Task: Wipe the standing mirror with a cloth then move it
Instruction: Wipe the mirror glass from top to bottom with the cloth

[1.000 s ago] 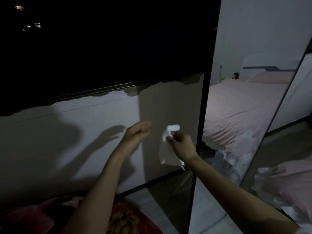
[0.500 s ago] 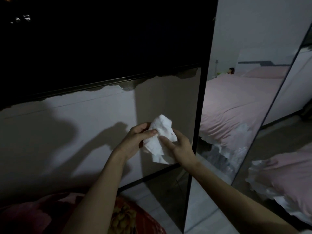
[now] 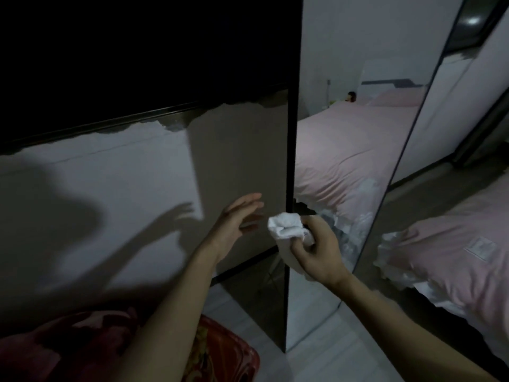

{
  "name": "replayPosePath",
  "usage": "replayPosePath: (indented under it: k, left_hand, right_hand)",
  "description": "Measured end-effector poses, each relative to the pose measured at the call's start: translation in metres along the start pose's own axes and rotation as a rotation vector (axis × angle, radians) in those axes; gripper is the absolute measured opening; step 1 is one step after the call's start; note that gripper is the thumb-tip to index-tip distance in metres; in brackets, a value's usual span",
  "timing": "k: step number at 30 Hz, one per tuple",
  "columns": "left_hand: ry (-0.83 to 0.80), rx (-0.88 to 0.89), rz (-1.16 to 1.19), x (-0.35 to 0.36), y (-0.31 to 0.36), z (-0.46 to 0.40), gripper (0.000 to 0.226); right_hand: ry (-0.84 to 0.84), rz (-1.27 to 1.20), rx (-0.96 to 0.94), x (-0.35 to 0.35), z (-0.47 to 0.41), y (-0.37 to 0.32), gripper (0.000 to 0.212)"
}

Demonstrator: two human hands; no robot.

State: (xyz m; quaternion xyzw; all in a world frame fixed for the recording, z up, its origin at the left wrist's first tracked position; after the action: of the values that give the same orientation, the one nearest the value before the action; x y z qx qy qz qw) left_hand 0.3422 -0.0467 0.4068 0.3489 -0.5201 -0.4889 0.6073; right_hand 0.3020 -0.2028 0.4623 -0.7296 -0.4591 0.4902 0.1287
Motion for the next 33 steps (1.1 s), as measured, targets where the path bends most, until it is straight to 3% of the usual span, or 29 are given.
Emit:
replayPosePath:
  k: [5,8,13,15,20,22,27,29,33]
  left_hand:
    - [-0.008,0.048,-0.035,0.039,0.008,-0.011,0.025]
    - [-0.038,0.112,-0.072,0.053,0.015,-0.011,0.026]
    - [-0.041,0.098,-0.062,0.056,0.010,-0.012,0.038]
    - [-0.053,0.094,-0.101,0.057,0.009,-0.013,0.043]
    - [-0.035,0.117,-0.144,0.053,0.010,-0.013,0.039]
    - [-0.036,0.130,-0.138,0.053,0.010,-0.011,0.036]
    - [-0.016,0.104,-0.091,0.053,0.003,-0.013,0.040]
    - [-0.025,0.111,-0.081,0.057,0.002,-0.014,0.041]
    - [-0.029,0.149,-0.066,0.062,0.002,-0.013,0.035]
  right_hand:
    - [0.393,0.258,0.040,-0.063,-0.010,0.006,0.018]
    - [0.496,0.243,-0.017,-0.081,-0.025,-0.001,0.026]
    - [0.335,0.409,-0.137,-0.033,-0.025,0.005,0.037]
    - [0.207,0.475,-0.126,-0.003,-0.005,0.027,0.030]
    - [-0.407,0.540,0.201,0.063,0.052,0.108,0.033]
    - [-0.346,0.518,0.249,0.050,0.050,0.108,0.028]
    - [0.261,0.332,0.084,-0.031,0.004,0.050,0.019]
    - [0.289,0.347,0.043,-0.031,-0.008,0.038,0.027]
    - [0.061,0.454,0.089,0.016,0.009,0.061,0.026]
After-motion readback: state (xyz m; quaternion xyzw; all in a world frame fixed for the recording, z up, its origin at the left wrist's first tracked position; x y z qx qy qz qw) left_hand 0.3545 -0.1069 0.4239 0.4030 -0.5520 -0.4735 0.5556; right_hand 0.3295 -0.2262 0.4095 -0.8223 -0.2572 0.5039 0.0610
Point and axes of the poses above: each hand's wrist, its own z-axis away from the middle knuckle, its own x-axis out of the palm, y = z × x, the point moved 10 cm from there along -z, towards the middle knuckle, and after that the axes turned 5 degrees about z, right-handed, at the moved point
